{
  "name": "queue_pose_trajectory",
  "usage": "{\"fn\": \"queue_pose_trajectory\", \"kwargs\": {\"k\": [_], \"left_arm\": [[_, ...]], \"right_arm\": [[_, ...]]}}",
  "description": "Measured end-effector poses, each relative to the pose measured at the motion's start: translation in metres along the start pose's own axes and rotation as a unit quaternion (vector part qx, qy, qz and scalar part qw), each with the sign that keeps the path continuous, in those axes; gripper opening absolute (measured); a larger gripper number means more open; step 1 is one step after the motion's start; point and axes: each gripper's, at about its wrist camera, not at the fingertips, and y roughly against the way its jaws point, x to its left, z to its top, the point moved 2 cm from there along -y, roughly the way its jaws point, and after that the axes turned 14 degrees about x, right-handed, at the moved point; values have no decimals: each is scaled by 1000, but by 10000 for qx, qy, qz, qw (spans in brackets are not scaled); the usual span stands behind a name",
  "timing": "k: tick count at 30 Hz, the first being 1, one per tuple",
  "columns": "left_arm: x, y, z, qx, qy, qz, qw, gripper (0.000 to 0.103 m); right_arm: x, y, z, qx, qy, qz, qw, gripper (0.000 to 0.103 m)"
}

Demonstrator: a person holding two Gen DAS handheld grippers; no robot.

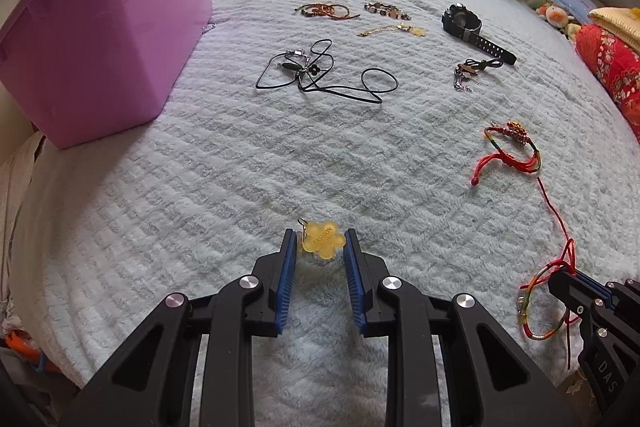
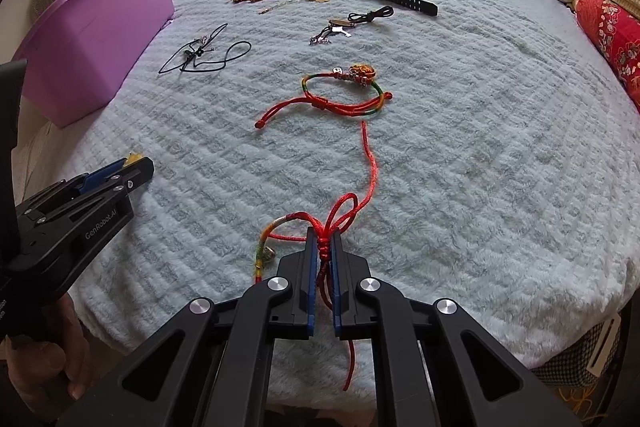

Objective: Organize jewelry
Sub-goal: 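Carry the flower pendant to the pink tub with the left gripper while the right carries the red bracelet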

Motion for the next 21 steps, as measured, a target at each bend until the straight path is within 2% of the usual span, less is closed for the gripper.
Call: {"fn": "queue_pose_trajectory", "kwargs": {"k": [8, 17, 21], "left_arm": [[8, 33, 12, 129, 130, -90, 9998, 24], [20, 99, 44, 414, 458, -137, 9980, 24], [30, 138, 60, 405, 653, -81, 9970, 24]], "right_arm": [[1, 38, 14, -19, -7, 120, 9999, 6], [11, 112, 48, 3, 294, 313, 9991, 6], [24, 145, 68, 8, 567, 426, 9975, 6]]}}
